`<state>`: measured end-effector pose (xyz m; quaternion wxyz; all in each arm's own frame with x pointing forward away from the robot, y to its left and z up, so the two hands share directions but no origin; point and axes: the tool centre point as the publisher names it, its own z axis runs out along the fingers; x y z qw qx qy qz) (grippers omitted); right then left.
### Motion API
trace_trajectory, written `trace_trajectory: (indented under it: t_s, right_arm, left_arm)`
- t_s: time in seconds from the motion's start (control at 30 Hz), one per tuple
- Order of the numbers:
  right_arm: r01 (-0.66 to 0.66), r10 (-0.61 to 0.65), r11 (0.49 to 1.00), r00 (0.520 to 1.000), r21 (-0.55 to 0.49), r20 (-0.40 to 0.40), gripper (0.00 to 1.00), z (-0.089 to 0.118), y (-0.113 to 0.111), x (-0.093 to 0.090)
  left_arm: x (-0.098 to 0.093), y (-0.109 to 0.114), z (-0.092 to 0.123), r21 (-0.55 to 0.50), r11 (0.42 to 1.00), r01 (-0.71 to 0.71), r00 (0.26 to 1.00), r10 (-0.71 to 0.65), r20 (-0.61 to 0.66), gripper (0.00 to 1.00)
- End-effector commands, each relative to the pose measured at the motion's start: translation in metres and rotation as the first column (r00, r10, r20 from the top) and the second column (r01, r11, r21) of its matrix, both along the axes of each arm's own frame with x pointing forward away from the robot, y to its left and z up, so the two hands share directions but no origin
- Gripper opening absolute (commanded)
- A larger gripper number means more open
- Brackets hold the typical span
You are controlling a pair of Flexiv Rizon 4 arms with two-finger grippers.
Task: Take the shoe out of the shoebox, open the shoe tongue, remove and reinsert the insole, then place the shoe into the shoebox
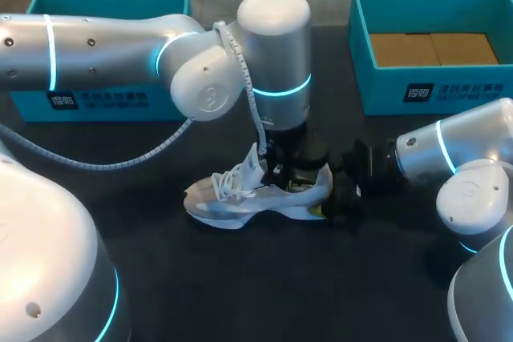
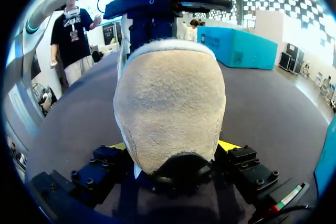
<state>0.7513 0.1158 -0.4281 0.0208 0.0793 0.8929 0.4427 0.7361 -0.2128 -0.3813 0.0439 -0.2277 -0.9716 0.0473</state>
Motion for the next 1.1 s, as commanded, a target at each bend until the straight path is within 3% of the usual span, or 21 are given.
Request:
trace_trajectory:
  t_s: [0.03,1.1]
  right_arm:
    - [0.001,-0.001,1.000,1.000,-0.004,0.000,0.00,-0.004,0.003,-0.001]
    - [0.001,-0.001,1.000,1.000,-0.004,0.000,0.00,-0.004,0.003,-0.001]
  left_arm:
    - [-0.001,0.006,0.009,-0.013,1.000,0.001,1.000,-0.001,0.006,0.00]
    - [0.001,-0.001,0.056,-0.076,0.997,-0.006,0.991,0.016,0.133,0.00]
